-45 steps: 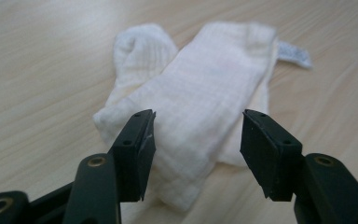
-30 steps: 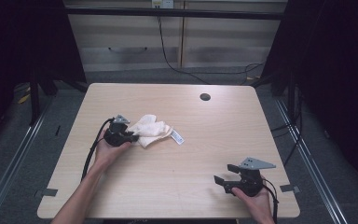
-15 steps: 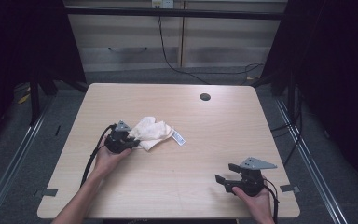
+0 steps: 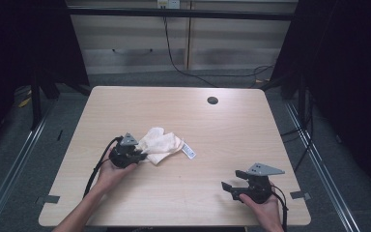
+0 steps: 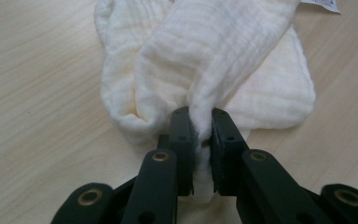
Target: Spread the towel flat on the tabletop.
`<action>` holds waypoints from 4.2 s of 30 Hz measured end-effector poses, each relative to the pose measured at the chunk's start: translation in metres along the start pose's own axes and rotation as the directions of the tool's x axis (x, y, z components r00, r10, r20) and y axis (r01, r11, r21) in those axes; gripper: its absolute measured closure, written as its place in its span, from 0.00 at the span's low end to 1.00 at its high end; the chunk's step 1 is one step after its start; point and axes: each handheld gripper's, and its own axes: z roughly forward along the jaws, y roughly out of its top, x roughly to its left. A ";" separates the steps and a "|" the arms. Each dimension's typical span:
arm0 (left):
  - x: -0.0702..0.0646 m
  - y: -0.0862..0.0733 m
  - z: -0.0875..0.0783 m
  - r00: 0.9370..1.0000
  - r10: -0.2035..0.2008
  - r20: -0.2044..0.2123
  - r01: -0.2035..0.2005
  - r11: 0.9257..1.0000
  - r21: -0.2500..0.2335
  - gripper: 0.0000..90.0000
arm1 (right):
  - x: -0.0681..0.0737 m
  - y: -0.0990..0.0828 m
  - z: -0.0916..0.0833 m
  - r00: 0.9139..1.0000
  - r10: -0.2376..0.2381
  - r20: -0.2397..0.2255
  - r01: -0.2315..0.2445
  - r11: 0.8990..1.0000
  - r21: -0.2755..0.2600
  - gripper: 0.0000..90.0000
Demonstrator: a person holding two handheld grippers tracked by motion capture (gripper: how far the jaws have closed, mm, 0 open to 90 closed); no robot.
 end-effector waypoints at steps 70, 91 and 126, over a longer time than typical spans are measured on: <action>-0.037 -0.015 -0.020 0.994 0.064 0.094 -0.062 0.998 -0.032 0.92 | 0.034 0.066 0.122 0.971 -0.087 -0.224 0.105 0.992 0.069 0.73; -0.034 -0.018 -0.023 0.995 0.031 0.099 -0.027 0.998 -0.051 0.82 | 0.043 0.064 0.120 0.971 -0.142 -0.191 0.158 0.985 0.073 0.94; -0.003 -0.021 -0.051 0.994 -0.102 0.024 0.105 0.982 -0.155 0.51 | 0.054 0.206 0.015 0.955 -0.283 -0.087 0.254 0.934 -0.251 0.98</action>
